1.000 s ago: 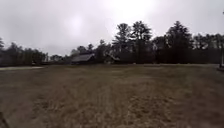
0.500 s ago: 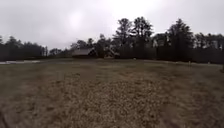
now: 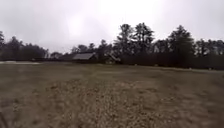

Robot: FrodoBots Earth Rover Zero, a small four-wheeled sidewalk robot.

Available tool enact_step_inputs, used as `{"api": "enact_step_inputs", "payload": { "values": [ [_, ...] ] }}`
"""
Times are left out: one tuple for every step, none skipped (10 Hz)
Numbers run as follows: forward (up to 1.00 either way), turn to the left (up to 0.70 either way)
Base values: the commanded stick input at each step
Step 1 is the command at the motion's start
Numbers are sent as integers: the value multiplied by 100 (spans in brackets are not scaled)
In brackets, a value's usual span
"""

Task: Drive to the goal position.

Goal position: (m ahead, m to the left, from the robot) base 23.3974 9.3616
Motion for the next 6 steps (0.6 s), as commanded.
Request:
{"api": "enact_step_inputs", "payload": {
  "values": [
    [70,0],
    [70,0],
    [70,0],
    [70,0],
    [70,0],
    [70,0]
  ]
}}
